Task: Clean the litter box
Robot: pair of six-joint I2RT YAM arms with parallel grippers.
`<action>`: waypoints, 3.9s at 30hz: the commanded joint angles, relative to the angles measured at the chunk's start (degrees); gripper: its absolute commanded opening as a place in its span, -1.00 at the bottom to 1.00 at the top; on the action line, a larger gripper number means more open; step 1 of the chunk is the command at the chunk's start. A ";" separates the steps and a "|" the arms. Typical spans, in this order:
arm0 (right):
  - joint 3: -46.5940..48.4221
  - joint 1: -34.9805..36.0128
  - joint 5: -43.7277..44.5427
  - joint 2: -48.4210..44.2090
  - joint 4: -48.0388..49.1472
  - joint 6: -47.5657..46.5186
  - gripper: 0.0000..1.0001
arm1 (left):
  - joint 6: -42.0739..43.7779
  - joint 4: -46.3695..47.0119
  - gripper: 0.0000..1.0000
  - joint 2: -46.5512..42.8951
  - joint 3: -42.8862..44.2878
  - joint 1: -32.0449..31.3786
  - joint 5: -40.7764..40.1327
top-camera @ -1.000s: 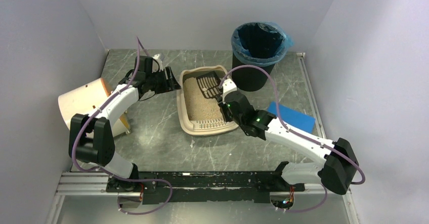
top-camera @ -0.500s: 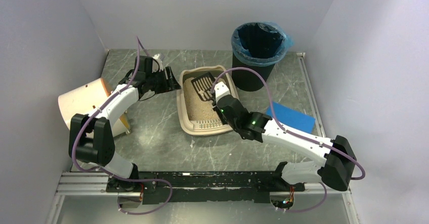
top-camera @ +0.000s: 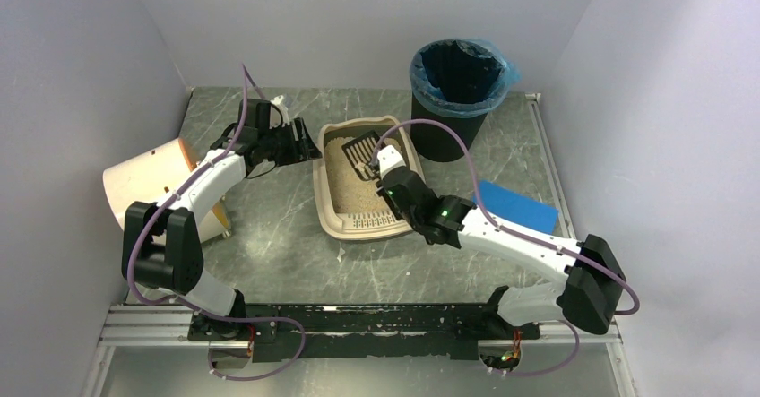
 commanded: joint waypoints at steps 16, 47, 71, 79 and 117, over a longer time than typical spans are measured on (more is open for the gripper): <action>4.17 -2.26 0.57 -1.11 -0.82 2.05 -1.00 | 1.05 0.60 0.32 -1.63 -0.25 0.21 0.57; 26.75 -9.27 -18.61 3.68 -18.98 9.38 -1.00 | 0.78 0.43 0.30 -1.16 -0.80 0.40 0.14; 48.31 -35.83 -43.24 14.45 -21.42 14.12 -1.00 | 1.99 -0.15 0.31 -1.31 -0.63 0.38 -0.12; 41.12 -46.81 -64.63 13.64 -7.12 31.73 -1.00 | 2.16 -0.14 0.30 -1.49 -0.75 0.38 -0.10; -6.26 -61.08 -70.97 16.02 101.23 131.73 -1.00 | 2.87 -0.67 0.30 -2.98 -0.81 0.38 -1.51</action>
